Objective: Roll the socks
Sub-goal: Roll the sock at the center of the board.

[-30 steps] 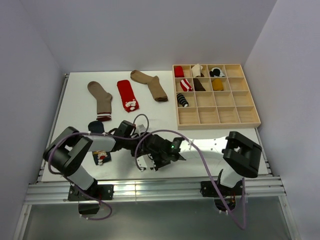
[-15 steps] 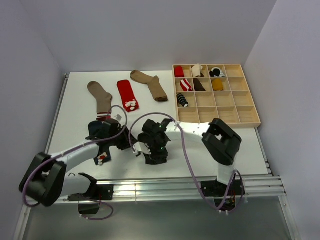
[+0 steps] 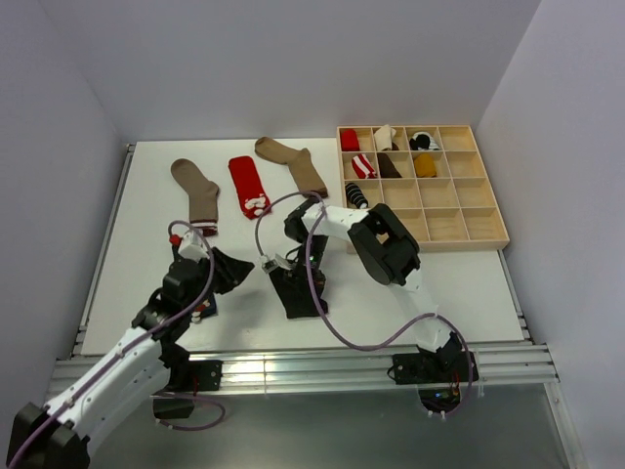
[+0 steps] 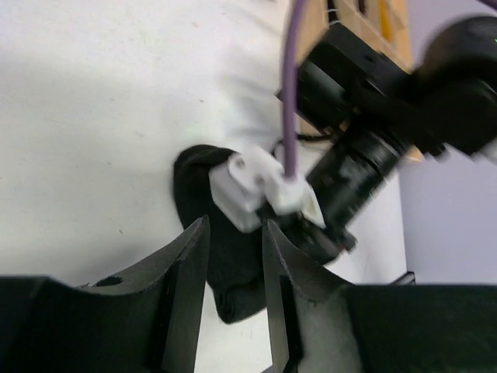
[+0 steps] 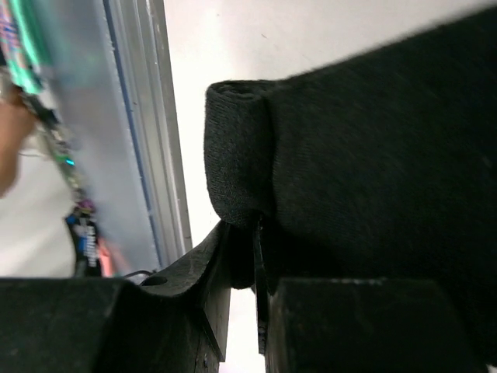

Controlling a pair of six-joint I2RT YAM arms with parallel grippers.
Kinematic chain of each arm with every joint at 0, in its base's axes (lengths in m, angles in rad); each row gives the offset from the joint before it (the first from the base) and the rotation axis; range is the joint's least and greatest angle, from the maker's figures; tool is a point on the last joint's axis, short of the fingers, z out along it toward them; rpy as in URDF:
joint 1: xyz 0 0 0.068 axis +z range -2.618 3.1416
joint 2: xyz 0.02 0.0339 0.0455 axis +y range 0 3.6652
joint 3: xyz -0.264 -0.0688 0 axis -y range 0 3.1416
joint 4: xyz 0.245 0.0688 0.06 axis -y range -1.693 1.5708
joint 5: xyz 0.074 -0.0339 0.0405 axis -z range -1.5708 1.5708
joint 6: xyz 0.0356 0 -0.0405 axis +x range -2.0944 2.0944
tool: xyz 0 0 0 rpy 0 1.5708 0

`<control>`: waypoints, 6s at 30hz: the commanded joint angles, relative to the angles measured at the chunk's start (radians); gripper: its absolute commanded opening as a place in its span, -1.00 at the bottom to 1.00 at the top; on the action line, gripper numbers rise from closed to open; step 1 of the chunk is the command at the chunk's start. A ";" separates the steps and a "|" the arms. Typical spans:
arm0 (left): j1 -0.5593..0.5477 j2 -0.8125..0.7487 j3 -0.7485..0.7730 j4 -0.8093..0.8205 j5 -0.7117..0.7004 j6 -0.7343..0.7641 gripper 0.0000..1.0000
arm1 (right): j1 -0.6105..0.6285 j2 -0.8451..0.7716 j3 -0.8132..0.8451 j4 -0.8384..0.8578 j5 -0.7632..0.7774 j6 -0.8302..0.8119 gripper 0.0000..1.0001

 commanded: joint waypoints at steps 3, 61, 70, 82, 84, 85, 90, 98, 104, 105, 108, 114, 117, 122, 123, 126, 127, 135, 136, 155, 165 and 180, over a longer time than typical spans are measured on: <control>-0.058 -0.164 -0.074 0.103 -0.056 0.057 -0.28 | -0.034 0.062 0.048 -0.085 0.045 -0.031 -0.62; -0.588 0.747 0.169 0.225 -0.076 0.315 -0.56 | -0.038 0.101 0.072 0.010 0.068 0.167 -0.51; -0.588 0.770 0.133 0.251 -0.068 0.223 -0.99 | -0.074 0.044 0.060 0.050 0.032 0.200 -0.38; -0.517 0.770 0.055 0.308 -0.008 0.145 -0.99 | -0.203 -0.109 -0.009 0.182 -0.033 0.258 -0.29; -0.502 0.769 0.047 0.320 0.016 0.136 -0.99 | -0.232 -0.132 -0.015 0.203 -0.034 0.261 -0.28; -0.496 0.769 0.050 0.316 0.016 0.133 -0.99 | -0.238 -0.152 -0.018 0.220 -0.033 0.267 -0.28; -0.468 0.773 0.032 0.336 0.068 0.100 -0.99 | -0.257 -0.205 -0.055 0.278 0.011 0.286 -0.28; -0.332 0.741 -0.046 0.429 0.254 0.031 -0.99 | -0.257 -0.405 -0.265 0.508 0.093 0.281 -0.26; -0.249 0.761 -0.049 0.468 0.404 -0.010 -0.99 | -0.254 -0.609 -0.448 0.630 0.101 0.184 -0.22; -0.236 0.769 -0.054 0.483 0.430 -0.027 -0.99 | -0.254 -0.673 -0.507 0.648 0.094 0.168 -0.21; -0.189 0.798 -0.062 0.520 0.507 -0.056 -0.99 | -0.222 -0.781 -0.643 0.755 0.140 0.126 -0.13; -0.143 0.849 -0.060 0.569 0.594 -0.088 -0.99 | -0.034 -1.008 -0.901 0.961 0.318 0.082 0.00; -0.135 0.873 -0.065 0.577 0.611 -0.094 -0.99 | 0.073 -1.091 -1.016 1.087 0.445 0.062 0.11; -0.134 0.876 -0.063 0.574 0.613 -0.096 -0.99 | 0.241 -1.099 -1.090 1.216 0.571 0.026 0.15; -0.134 0.876 -0.062 0.571 0.616 -0.093 -0.99 | 0.254 -1.097 -1.103 1.231 0.584 0.026 0.15; -0.134 0.875 -0.058 0.558 0.614 -0.088 -0.99 | 0.318 -1.105 -1.136 1.308 0.650 0.025 0.17; -0.135 0.873 -0.058 0.554 0.613 -0.085 -0.99 | 0.335 -1.104 -1.141 1.331 0.683 0.019 0.18; -0.132 0.875 -0.051 0.538 0.620 -0.073 -0.99 | 0.398 -1.093 -1.146 1.331 0.723 0.003 0.20; -0.134 0.875 -0.052 0.540 0.621 -0.073 -0.99 | 0.404 -1.091 -1.144 1.331 0.728 0.002 0.20; -0.134 0.896 -0.057 0.552 0.653 -0.062 -0.99 | 0.541 -1.028 -1.201 1.461 0.809 -0.053 0.22; -0.132 0.887 -0.048 0.532 0.671 -0.047 -0.99 | 0.578 -0.927 -1.201 1.533 0.851 -0.102 0.17; -0.132 0.768 -0.013 0.431 0.648 -0.036 -0.89 | 0.576 -0.827 -1.178 1.535 0.901 -0.129 -0.72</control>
